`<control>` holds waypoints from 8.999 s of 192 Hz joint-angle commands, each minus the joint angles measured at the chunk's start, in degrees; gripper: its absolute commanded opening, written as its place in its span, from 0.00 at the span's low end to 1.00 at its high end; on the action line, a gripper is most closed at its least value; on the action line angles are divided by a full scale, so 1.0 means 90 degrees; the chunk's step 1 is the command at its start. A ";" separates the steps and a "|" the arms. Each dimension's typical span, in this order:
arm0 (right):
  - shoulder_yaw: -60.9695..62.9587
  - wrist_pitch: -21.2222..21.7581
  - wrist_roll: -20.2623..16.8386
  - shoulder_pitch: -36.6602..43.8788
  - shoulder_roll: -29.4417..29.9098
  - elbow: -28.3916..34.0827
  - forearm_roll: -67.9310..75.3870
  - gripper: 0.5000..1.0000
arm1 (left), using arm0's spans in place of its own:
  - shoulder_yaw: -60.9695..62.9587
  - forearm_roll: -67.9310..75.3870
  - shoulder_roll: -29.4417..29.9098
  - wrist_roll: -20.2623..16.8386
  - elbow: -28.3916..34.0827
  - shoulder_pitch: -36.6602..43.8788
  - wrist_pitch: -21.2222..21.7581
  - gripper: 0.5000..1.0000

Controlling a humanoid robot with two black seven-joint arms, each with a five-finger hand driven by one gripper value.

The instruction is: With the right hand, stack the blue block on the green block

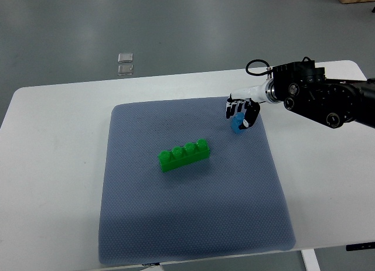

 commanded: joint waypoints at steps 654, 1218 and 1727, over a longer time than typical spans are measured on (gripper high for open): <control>-0.1738 -0.1464 -0.1790 0.1924 0.0550 0.2676 0.3486 0.12 | -0.0013 0.0000 0.0000 -0.0001 0.0029 0.0000 -0.0001 1.00; -0.1748 -0.2314 -0.1536 0.0967 0.0472 0.2656 0.2343 0.06 | -0.0004 0.0000 0.0000 -0.0001 0.0058 0.0010 0.0008 1.00; 0.7237 -0.1318 0.0837 -0.2910 0.1575 -0.0928 0.6914 0.86 | 0.0045 0.0000 0.0000 -0.0001 0.0039 0.0010 0.0008 1.00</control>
